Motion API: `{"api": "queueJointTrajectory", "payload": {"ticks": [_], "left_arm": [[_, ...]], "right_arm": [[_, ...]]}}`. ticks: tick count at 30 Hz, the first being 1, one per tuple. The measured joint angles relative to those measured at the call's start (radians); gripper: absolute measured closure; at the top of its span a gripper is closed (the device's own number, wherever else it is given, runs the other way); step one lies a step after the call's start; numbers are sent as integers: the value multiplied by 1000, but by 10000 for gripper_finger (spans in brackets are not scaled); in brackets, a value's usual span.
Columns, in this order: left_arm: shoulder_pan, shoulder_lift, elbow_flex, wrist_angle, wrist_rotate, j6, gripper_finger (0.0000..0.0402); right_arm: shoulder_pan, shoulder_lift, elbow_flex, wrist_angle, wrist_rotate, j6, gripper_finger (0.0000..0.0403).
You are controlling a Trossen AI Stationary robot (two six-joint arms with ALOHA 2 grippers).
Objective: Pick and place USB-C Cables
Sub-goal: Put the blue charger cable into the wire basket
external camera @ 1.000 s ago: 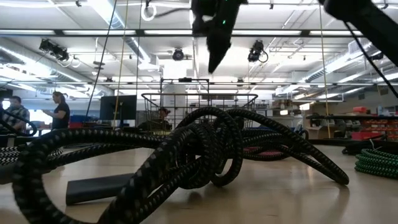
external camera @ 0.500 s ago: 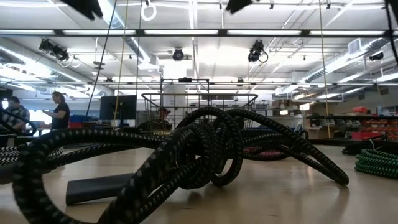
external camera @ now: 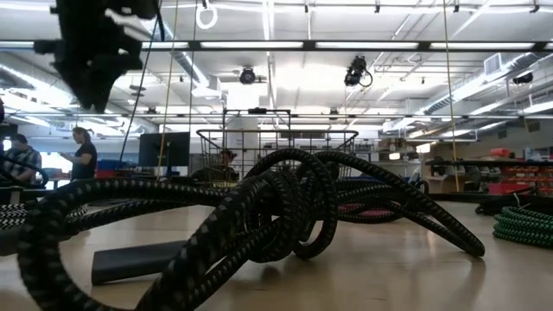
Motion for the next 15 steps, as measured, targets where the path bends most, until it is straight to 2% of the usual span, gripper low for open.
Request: {"api": "queueJointTrajectory", "payload": {"ticks": [4,10,15], "left_arm": [[44,-1,-95,135,61,4,235],[89,-1,-223,369,62,23,234],[140,5,-282,517,60,72,234]], "right_arm": [[0,-2,0,-1,0,-1,198],[0,9,0,-4,0,-21,198],[0,16,0,-10,0,-21,198]]}}
